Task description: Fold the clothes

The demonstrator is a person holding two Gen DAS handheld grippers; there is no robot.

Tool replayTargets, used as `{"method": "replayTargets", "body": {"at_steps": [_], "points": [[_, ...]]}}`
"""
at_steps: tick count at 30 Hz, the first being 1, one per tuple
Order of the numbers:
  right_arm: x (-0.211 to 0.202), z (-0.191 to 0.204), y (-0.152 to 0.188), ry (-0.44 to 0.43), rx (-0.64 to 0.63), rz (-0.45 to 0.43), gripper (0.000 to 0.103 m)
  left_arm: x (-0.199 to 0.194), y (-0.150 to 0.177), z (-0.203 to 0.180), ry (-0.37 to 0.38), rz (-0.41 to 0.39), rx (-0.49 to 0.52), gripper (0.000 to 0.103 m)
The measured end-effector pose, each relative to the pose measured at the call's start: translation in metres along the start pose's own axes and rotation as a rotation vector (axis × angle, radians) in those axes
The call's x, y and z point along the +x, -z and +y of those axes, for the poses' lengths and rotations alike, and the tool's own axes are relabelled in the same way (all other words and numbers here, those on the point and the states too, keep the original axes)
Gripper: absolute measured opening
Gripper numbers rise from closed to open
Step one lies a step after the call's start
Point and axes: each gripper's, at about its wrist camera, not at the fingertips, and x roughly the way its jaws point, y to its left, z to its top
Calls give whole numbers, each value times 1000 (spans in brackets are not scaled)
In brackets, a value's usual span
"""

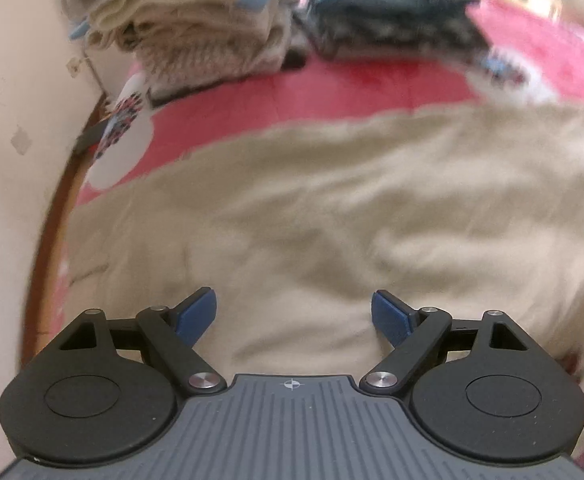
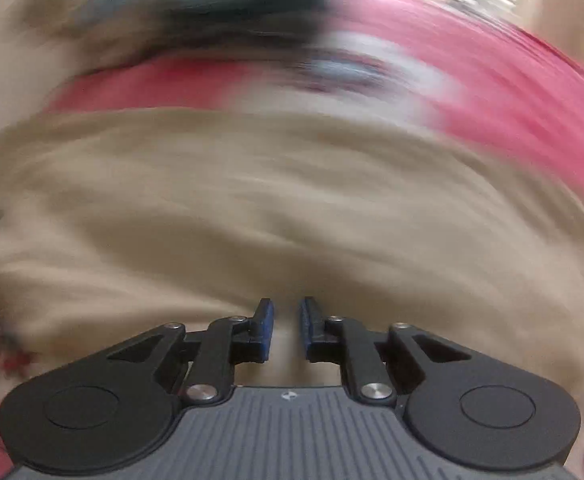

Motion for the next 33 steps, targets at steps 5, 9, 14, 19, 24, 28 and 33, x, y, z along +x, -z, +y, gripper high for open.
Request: {"method": "replayTargets", "body": {"at_steps": [5,9,14,19,24,28,33], "points": [[-35,-54,8,286,238,-79,12,0,5,33,-34,28,-95,87],[-52,-17,24,127,192,-150,14,-10,-1,37,-36,18,-96,86],[-23,-52,34,267,411,-150,18,-2,5,20,-50,-7,-8,87],[-56,-101,54,288,792,-294,23,0,1,25,-78,4,-49,87],[-64,-111,77,109,961,-398,37,-14,-15,6,-67,-25,12,87],[-37,-126,90,25,1131,-422,40,-15,-40,-29,-18,-52,24,87],[-15,-137,88,-14,1255,-501,43,-2,-71,-98,64,-60,86,87]]}}
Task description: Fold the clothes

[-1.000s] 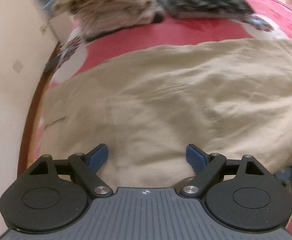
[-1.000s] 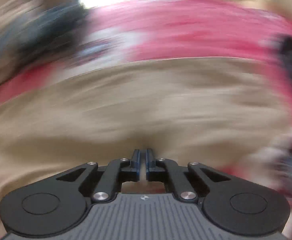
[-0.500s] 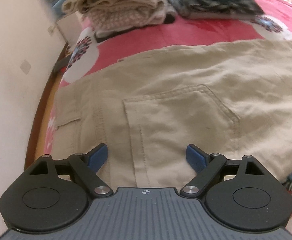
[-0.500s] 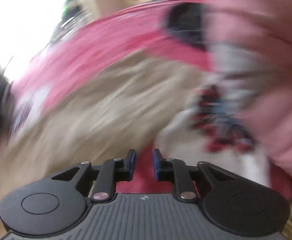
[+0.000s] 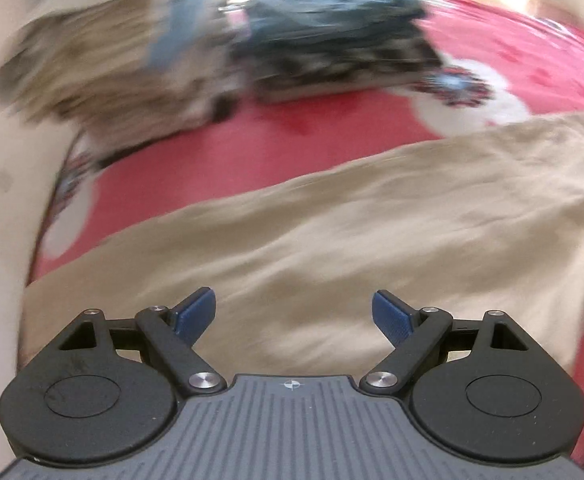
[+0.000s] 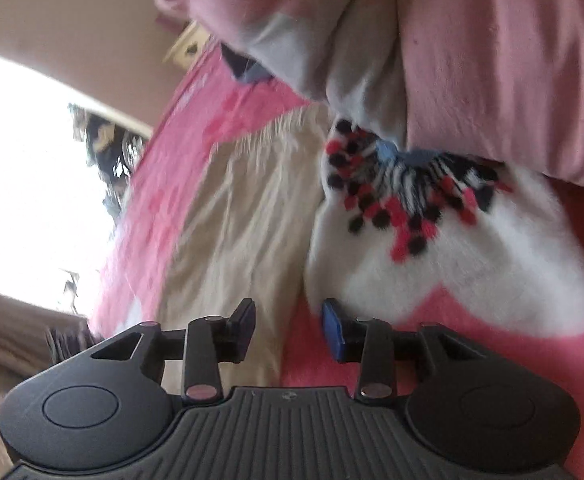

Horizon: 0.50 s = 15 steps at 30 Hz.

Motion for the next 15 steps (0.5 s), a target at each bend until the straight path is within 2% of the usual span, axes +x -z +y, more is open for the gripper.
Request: {"method": "replayTargets", "body": {"at_steps": [5,8,12,13,15], "points": [[27,-1,-11,-46,88,-59,48,31,-19,-50,7,30,94,87],[40,1,-18,-81,98,-84,48,48,-17,-54,-17,78,100,87],[53,1,-25,-99,113,-114,46,52,-14,-47,-7,88,75,88],[53,-1,-27,-107,127,-121,43,53,-13,-46,-8,88,78,88],[53,-6,-29,-115,151,-122,6,53,-13,-47,-12,89,78,89]]}}
